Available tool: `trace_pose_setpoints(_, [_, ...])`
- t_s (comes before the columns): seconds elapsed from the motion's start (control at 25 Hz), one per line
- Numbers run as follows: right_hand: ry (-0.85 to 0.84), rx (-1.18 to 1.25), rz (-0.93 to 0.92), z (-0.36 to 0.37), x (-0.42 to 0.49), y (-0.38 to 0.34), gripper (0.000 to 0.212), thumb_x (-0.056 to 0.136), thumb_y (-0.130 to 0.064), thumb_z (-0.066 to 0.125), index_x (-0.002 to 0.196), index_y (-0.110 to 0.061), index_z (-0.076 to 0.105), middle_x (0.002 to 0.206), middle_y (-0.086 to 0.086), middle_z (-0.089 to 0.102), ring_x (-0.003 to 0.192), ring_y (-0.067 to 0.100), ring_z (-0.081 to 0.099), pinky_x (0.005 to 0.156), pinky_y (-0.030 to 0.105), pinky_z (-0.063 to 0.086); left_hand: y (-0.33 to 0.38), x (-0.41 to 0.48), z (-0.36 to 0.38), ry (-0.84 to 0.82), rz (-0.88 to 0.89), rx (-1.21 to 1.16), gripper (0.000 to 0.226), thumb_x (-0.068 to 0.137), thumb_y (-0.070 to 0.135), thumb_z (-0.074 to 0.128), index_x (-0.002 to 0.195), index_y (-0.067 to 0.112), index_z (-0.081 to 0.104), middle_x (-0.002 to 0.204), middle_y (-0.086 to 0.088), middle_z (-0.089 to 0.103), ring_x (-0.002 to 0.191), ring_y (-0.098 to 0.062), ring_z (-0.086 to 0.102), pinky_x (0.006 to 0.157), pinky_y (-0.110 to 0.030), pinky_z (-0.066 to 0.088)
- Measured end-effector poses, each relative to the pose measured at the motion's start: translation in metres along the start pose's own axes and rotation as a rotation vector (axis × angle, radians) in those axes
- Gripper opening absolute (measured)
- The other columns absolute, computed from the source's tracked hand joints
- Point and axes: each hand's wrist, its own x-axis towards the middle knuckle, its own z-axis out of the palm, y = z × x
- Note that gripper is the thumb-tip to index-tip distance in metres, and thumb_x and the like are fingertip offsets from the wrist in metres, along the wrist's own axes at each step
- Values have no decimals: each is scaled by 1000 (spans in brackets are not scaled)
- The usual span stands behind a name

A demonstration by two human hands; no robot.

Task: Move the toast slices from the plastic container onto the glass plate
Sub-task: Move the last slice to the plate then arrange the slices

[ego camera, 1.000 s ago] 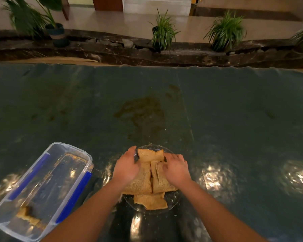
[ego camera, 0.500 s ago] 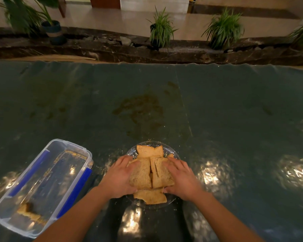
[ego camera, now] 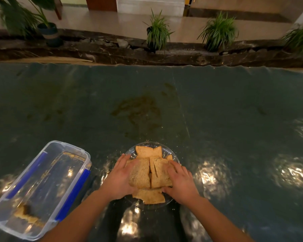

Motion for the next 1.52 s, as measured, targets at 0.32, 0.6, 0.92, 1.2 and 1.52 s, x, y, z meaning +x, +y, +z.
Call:
trace_pose_setpoints(0.32, [109, 153, 124, -2, -11, -3, 74, 81, -46, 64, 142, -17, 33, 140, 5, 49, 121, 27, 46, 101, 39, 39, 12, -25, 9, 346, -363, -576, 66, 82, 12, 67, 142, 24, 43, 133, 2, 45, 127, -23, 48, 106, -46, 43])
trace_pose_setpoints(0.6, [128, 156, 159, 1, -17, -8, 66, 84, -43, 61, 140, -15, 39, 123, 4, 62, 108, 26, 51, 91, 37, 41, 23, -32, 17, 308, -330, -506, 53, 81, 11, 65, 129, 28, 52, 114, 8, 57, 107, -13, 52, 79, -29, 40])
trace_pose_setpoints(0.92, [204, 209, 135, -4, -26, -8, 52, 81, -31, 66, 129, -16, 51, 111, 4, 66, 100, 24, 54, 82, 30, 38, 26, -45, 20, 377, -264, -530, 34, 86, 16, 66, 117, 29, 61, 104, 9, 68, 101, -8, 61, 87, -40, 53])
trace_pose_setpoints(1.2, [277, 286, 94, -7, -35, -14, 35, 79, -15, 69, 114, -15, 61, 87, 3, 70, 83, 21, 59, 74, 27, 32, 35, -48, 26, 386, -301, -552, 30, 84, 12, 63, 109, 29, 61, 96, 8, 68, 93, -13, 64, 81, -43, 55])
trace_pose_setpoints(1.52, [216, 304, 121, 0, -45, -8, 37, 83, -19, 65, 119, -20, 58, 102, 0, 67, 99, 21, 57, 90, 30, 43, 34, -57, 33, 430, -333, -544, 40, 79, 3, 64, 108, 31, 59, 93, 13, 64, 91, -9, 60, 73, -34, 51])
